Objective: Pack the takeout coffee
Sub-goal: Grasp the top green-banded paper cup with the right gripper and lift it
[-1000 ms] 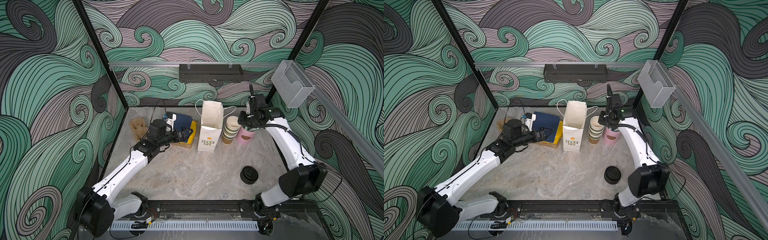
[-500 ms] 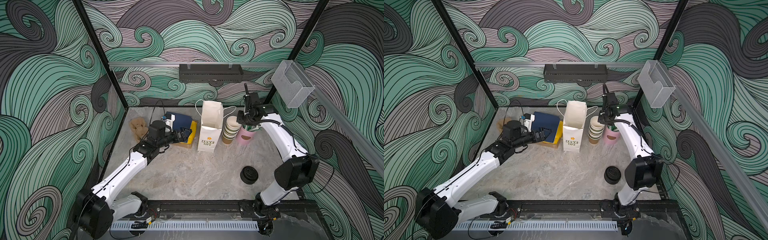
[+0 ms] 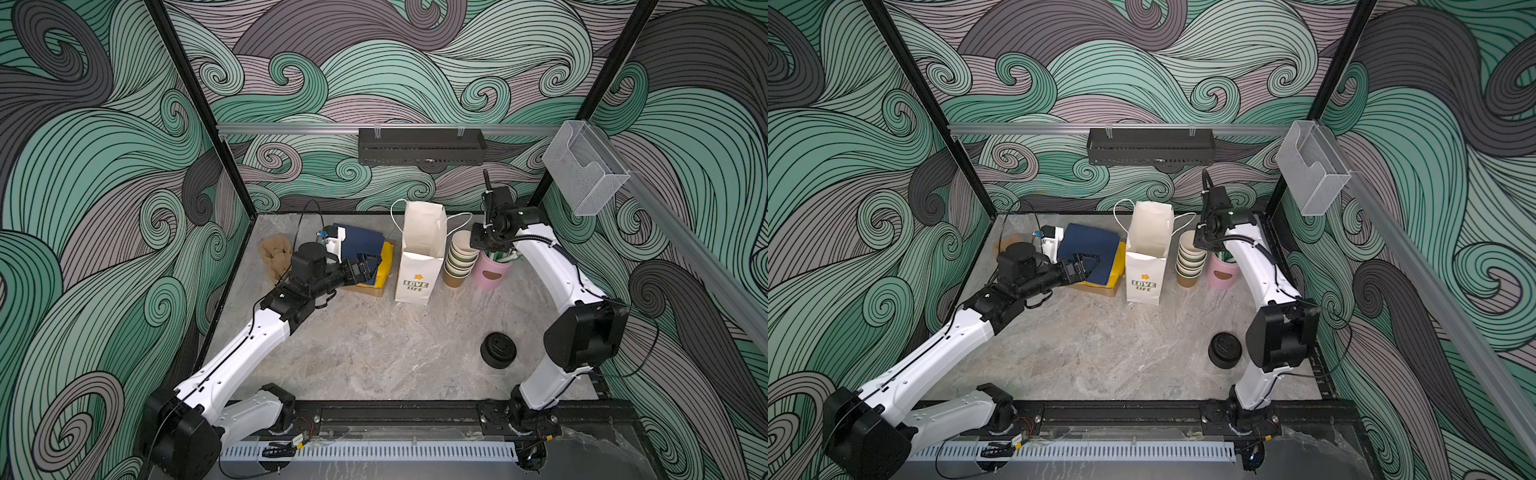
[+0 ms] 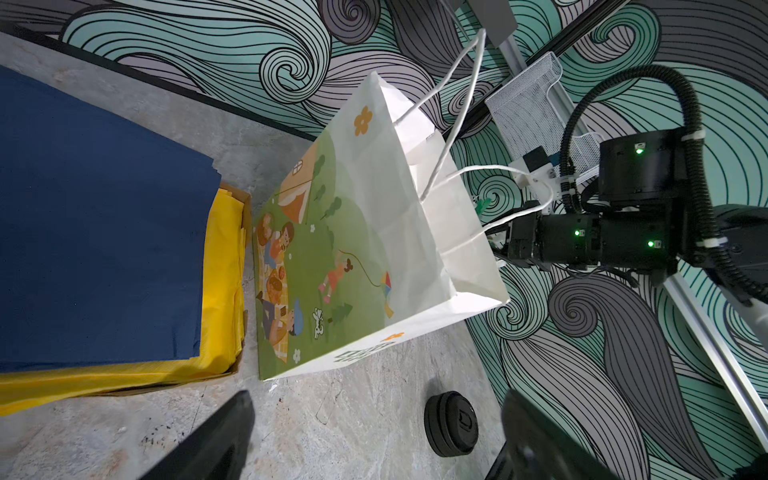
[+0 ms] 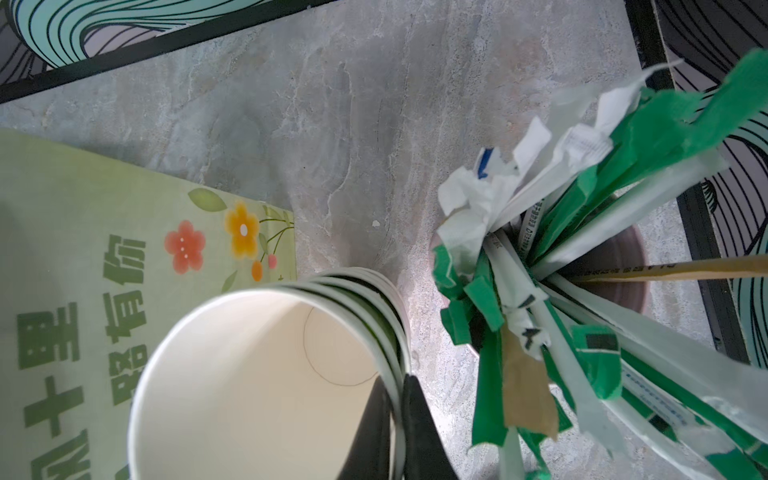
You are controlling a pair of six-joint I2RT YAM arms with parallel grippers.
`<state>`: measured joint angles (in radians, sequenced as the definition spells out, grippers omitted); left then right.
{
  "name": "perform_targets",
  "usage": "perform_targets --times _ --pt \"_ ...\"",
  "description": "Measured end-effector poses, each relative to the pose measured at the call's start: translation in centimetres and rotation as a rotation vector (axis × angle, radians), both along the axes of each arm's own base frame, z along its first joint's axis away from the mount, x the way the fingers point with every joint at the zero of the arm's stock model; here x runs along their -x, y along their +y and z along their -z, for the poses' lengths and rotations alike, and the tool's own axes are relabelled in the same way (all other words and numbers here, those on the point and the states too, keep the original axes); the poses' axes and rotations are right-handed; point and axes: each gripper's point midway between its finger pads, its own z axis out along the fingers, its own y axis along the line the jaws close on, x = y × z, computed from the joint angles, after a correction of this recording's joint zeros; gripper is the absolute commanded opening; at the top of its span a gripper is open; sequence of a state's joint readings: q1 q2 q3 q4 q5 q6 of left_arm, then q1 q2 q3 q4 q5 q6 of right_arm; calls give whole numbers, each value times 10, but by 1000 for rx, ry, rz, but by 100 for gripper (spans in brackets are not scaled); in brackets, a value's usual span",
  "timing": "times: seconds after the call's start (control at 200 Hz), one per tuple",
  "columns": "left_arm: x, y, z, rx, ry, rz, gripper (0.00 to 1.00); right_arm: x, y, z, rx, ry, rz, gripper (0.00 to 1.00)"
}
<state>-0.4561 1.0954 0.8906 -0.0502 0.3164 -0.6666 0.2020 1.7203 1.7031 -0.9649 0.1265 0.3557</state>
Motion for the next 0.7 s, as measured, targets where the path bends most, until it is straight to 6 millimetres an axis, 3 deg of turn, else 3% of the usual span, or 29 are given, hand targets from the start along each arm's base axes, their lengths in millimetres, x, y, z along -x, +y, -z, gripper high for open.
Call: perform_targets --times 0.7 --pt "0 4 -6 6 -20 -22 95 2 0 -3 1 -3 -7 8"
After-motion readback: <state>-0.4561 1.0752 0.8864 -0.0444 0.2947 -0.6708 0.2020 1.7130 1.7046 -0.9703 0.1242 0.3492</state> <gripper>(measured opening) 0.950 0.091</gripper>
